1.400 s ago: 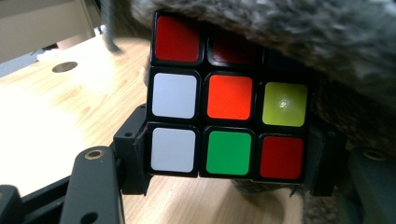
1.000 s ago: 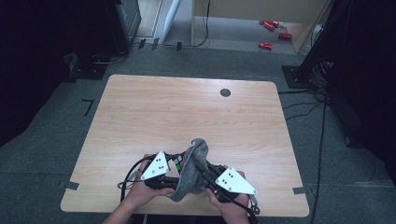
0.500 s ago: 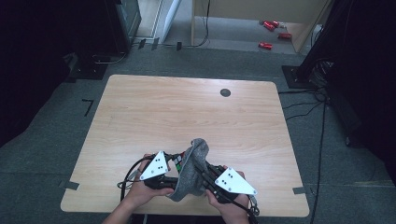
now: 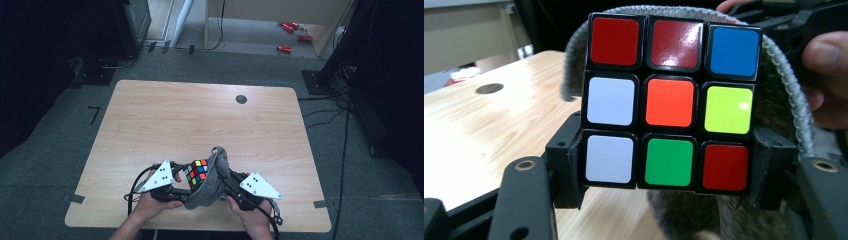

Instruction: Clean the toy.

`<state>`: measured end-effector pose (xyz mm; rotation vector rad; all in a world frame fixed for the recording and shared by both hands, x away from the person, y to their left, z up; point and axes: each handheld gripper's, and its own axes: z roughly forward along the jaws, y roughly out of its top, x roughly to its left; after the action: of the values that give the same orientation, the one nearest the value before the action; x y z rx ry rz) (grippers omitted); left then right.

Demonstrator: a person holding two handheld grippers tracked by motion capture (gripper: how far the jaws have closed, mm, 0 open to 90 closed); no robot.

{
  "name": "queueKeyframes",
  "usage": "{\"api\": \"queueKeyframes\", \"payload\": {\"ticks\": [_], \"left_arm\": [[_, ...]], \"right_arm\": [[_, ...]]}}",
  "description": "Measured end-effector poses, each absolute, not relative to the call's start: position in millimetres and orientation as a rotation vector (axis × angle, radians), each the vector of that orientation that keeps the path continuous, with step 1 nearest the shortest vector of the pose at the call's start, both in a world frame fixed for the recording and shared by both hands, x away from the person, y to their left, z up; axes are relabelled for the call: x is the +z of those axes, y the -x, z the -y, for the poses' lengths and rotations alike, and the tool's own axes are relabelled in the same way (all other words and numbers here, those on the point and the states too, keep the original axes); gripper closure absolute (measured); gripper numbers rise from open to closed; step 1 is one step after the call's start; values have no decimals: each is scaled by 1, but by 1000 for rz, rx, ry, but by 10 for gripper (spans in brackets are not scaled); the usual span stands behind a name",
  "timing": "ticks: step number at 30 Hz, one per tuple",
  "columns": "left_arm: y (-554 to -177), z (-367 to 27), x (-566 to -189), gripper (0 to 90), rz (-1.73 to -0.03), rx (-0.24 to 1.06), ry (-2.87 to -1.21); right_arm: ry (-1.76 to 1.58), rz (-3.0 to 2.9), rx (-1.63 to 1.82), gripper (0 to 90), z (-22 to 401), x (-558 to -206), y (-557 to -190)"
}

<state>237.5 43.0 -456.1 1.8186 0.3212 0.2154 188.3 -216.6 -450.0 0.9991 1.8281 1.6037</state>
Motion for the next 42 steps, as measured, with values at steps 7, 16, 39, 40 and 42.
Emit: {"api": "queueKeyframes", "payload": {"ticks": [7,16,39,40,42], "left_arm": [[-239,-48,-452,342,-332,176,-1757],[-236,-44,-454,344,-295,169,-1789],[-235,-41,-452,343,-301,175,-1804],[-235,-41,-452,343,-303,178,-1800],[-236,-44,-451,343,-312,171,-1785]], "right_arm": [[-1060,-1904,1687,800,211,-459,-191],[-1097,-1872,1720,795,214,-458,-192],[-1122,-1906,1708,799,210,-471,-194],[-1124,-1926,1704,799,208,-473,-195],[-1122,-1961,1697,800,203,-477,-195]]}}
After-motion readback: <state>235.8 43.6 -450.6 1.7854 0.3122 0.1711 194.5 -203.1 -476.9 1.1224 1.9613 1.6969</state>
